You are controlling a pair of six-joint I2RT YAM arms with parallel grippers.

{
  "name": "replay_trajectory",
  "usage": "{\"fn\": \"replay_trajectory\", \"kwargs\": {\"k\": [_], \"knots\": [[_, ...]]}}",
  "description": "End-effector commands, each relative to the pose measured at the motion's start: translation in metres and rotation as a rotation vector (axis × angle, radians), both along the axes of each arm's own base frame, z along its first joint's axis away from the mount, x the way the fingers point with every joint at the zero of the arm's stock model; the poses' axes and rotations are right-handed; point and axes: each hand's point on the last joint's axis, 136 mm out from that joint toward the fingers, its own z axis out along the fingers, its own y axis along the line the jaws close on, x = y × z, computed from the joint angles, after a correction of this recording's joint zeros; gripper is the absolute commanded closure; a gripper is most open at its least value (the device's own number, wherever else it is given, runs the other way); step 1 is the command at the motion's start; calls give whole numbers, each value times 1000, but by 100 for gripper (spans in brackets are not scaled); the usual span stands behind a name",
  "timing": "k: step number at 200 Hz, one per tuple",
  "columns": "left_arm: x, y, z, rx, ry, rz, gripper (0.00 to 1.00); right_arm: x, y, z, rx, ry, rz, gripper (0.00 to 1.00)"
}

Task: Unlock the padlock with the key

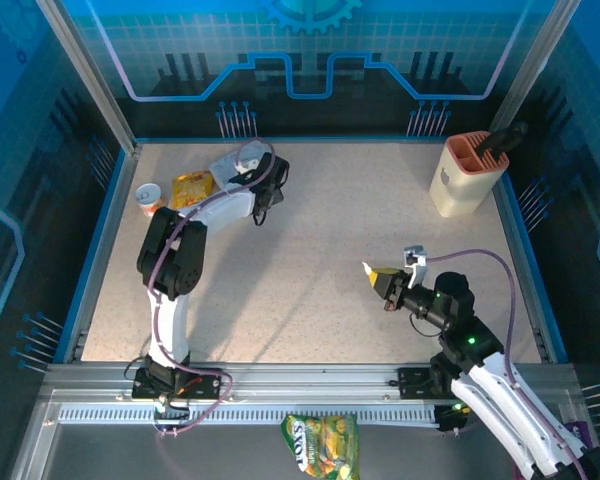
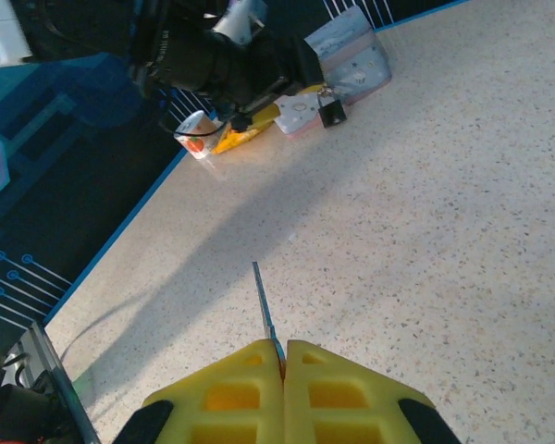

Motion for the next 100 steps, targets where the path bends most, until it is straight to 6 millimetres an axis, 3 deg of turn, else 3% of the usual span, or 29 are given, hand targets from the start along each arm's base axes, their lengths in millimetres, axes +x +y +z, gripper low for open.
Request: {"fn": "replay_trajectory", "kwargs": {"k": [1,42,100], "knots": [[-1,11,-11,71,48,72,33,-7,9,2,84,-14,66,100],[12,7,-32,78,77,96,34,-16,17,5,178,-39,133,100],[28,7,-54,53,110,103,37,-25,15,12,184,-97,155,100]]}}
